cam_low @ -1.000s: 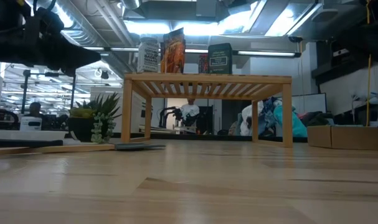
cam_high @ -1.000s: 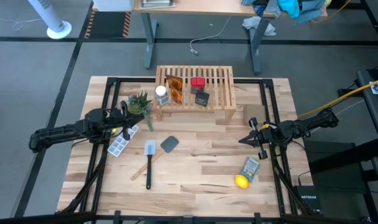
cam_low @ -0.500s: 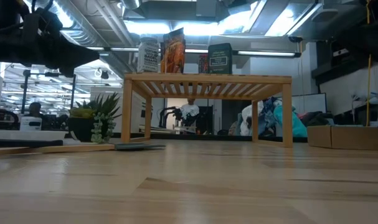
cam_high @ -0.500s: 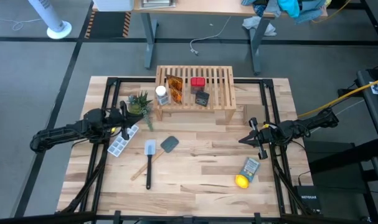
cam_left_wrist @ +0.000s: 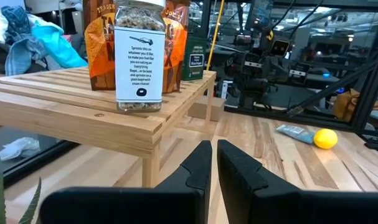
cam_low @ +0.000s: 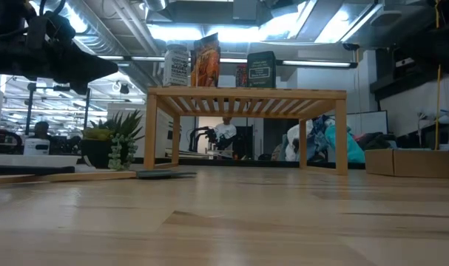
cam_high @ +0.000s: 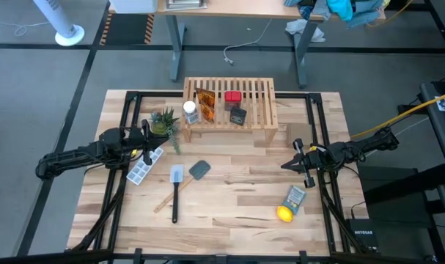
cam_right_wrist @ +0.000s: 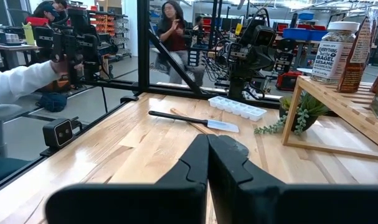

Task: Shelf spices
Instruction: Return to Home Position

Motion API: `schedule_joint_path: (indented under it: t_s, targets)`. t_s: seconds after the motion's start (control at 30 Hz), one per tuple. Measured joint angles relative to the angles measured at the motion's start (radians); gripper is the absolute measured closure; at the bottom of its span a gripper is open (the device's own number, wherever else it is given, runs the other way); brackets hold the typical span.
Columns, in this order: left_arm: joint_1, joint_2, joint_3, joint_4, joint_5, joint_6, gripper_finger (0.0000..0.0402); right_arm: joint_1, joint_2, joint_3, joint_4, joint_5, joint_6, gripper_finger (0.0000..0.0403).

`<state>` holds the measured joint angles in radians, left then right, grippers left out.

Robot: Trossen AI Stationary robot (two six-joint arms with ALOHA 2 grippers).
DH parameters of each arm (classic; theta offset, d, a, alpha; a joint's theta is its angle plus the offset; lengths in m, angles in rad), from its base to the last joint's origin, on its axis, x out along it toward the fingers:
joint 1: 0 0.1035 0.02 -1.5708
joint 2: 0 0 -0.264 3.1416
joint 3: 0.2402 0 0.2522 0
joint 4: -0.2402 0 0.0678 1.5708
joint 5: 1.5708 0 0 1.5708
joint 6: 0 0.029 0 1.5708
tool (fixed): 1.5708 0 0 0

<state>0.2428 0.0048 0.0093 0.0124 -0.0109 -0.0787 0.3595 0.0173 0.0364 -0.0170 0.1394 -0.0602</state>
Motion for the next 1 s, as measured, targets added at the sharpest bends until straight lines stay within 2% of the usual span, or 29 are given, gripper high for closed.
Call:
schedule_joint_path:
  t_s: [1.0]
  targets:
    - [0.0,0.001,0.0,-0.002,0.0,0.023,0.0382,0.0,0.0,0.0,0.0,-0.001,0.0,0.0395]
